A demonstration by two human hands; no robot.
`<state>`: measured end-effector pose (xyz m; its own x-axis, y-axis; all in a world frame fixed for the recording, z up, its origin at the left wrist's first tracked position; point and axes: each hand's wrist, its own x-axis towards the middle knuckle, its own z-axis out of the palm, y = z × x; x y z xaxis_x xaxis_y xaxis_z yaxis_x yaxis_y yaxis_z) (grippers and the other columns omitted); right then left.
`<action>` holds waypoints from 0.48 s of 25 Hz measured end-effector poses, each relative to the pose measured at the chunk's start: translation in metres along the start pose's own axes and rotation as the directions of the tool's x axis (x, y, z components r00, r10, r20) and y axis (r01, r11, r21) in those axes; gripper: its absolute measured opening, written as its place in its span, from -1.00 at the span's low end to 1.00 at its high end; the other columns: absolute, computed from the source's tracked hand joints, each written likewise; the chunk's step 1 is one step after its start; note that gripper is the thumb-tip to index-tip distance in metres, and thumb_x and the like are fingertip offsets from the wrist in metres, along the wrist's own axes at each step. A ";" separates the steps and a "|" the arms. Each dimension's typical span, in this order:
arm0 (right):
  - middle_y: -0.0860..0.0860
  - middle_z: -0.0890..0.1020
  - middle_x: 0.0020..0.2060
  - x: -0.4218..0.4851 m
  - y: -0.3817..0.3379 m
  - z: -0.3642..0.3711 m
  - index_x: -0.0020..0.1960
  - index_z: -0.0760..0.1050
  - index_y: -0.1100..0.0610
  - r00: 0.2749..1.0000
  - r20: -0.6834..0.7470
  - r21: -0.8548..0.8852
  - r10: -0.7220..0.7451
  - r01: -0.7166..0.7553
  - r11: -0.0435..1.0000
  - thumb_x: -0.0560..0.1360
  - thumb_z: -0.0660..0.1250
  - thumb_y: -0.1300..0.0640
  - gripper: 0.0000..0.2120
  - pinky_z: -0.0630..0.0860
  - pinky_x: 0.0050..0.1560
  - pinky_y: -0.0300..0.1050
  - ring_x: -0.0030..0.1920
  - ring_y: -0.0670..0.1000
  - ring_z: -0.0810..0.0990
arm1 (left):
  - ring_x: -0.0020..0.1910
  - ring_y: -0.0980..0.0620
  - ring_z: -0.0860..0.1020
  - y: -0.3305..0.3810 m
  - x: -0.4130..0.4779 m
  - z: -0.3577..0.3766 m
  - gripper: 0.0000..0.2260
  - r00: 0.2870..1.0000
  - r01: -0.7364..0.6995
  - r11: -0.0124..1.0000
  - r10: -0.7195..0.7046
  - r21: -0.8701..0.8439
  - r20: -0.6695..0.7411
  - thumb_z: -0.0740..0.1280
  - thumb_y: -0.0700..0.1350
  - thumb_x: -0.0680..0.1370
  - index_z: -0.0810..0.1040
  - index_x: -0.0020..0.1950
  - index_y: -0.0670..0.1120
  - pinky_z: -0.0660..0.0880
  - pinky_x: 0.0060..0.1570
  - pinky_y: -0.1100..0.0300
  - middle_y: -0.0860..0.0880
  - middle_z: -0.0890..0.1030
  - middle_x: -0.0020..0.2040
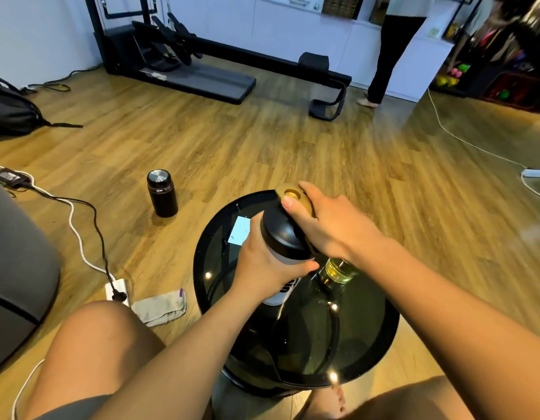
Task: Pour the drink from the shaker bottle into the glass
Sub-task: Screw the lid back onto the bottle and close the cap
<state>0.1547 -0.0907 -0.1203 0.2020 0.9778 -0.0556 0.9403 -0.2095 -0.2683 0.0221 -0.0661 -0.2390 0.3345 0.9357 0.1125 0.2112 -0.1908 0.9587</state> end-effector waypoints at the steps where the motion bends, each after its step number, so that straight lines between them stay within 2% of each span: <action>1: 0.06 0.54 -0.23 -0.002 0.001 0.002 0.40 0.34 -0.04 0.999 -0.012 -0.029 0.034 -0.034 0.999 0.44 -0.21 -0.53 -0.18 0.55 -0.04 0.10 -0.10 0.20 0.55 | 0.14 0.31 0.53 -0.001 0.000 0.000 -0.05 1.000 -0.008 1.000 0.008 -0.001 -0.002 0.66 0.22 0.08 0.21 0.34 0.31 0.40 0.01 0.49 0.33 0.48 0.17; 2: 0.07 0.53 -0.25 -0.002 0.003 0.002 0.26 0.44 0.03 0.997 -0.034 -0.067 0.067 -0.069 0.995 0.44 -0.24 -0.53 -0.16 0.53 -0.07 0.09 -0.13 0.20 0.54 | 0.14 0.30 0.52 -0.002 0.001 0.000 -0.05 1.000 -0.014 1.000 0.014 -0.001 -0.001 0.66 0.21 0.08 0.23 0.36 0.27 0.40 0.01 0.49 0.33 0.48 0.17; 4: 0.12 0.59 -0.17 0.003 0.009 -0.003 0.05 0.48 0.07 0.992 -0.093 -0.117 0.091 -0.102 0.988 0.41 -0.27 -0.56 -0.15 0.52 -0.11 0.08 -0.12 0.21 0.57 | 0.14 0.32 0.51 -0.004 0.002 0.000 -0.05 1.000 -0.019 1.000 0.019 0.000 0.002 0.67 0.20 0.10 0.24 0.36 0.25 0.40 -0.02 0.53 0.33 0.49 0.17; 5: 0.12 0.62 -0.10 0.005 0.009 -0.006 0.09 0.47 0.07 0.994 -0.102 -0.080 0.047 -0.055 0.995 0.42 -0.22 -0.56 -0.18 0.52 -0.12 0.06 -0.10 0.19 0.58 | 0.15 0.34 0.50 -0.004 0.002 -0.001 -0.05 1.000 -0.020 1.000 0.020 0.002 0.001 0.67 0.20 0.10 0.24 0.36 0.24 0.39 -0.03 0.55 0.33 0.49 0.17; 6: 0.08 0.63 -0.03 0.006 0.009 -0.007 0.25 0.43 0.06 0.995 -0.091 -0.013 -0.030 0.029 0.999 0.46 -0.14 -0.53 -0.21 0.52 -0.12 0.03 -0.06 0.14 0.58 | 0.16 0.34 0.50 -0.005 0.002 -0.001 -0.05 1.000 -0.022 1.000 0.022 0.006 0.001 0.66 0.21 0.10 0.25 0.37 0.23 0.39 -0.02 0.55 0.32 0.49 0.18; 8: -0.04 0.58 -0.02 0.004 0.004 -0.004 0.53 0.20 0.00 0.986 -0.040 0.092 -0.161 0.164 0.982 0.53 0.02 -0.43 -0.27 0.46 -0.17 -0.11 -0.04 0.04 0.57 | 0.19 0.26 0.53 -0.007 0.002 0.000 -0.04 1.000 -0.015 1.000 0.015 0.012 0.009 0.67 0.21 0.10 0.28 0.40 0.15 0.40 0.00 0.50 0.26 0.52 0.21; 10: -0.08 0.55 -0.21 0.001 0.001 0.001 0.58 0.04 -0.08 0.989 -0.079 0.100 -0.127 0.135 0.986 0.53 0.01 -0.42 -0.27 0.43 -0.28 -0.11 -0.15 0.04 0.59 | 0.16 0.30 0.52 -0.007 0.002 0.000 -0.03 1.000 -0.010 1.000 0.010 0.023 0.006 0.70 0.17 0.12 0.29 0.41 0.14 0.41 -0.02 0.53 0.25 0.53 0.20; 12: -0.01 0.49 -0.35 0.002 0.004 0.002 0.55 0.07 -0.07 0.984 -0.176 -0.003 -0.033 0.033 0.999 0.50 -0.11 -0.46 -0.25 0.44 -0.30 0.00 -0.19 0.17 0.61 | 0.12 0.50 0.45 -0.007 0.002 0.000 -0.02 1.000 -0.008 1.000 0.008 0.025 0.003 0.71 0.15 0.14 0.28 0.44 0.12 0.34 -0.04 0.65 0.32 0.49 0.16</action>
<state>0.1579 -0.0899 -0.1234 0.2162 0.9685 0.1238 0.9471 -0.1773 -0.2674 0.0216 -0.0628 -0.2453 0.3390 0.9331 0.1198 0.2312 -0.2061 0.9508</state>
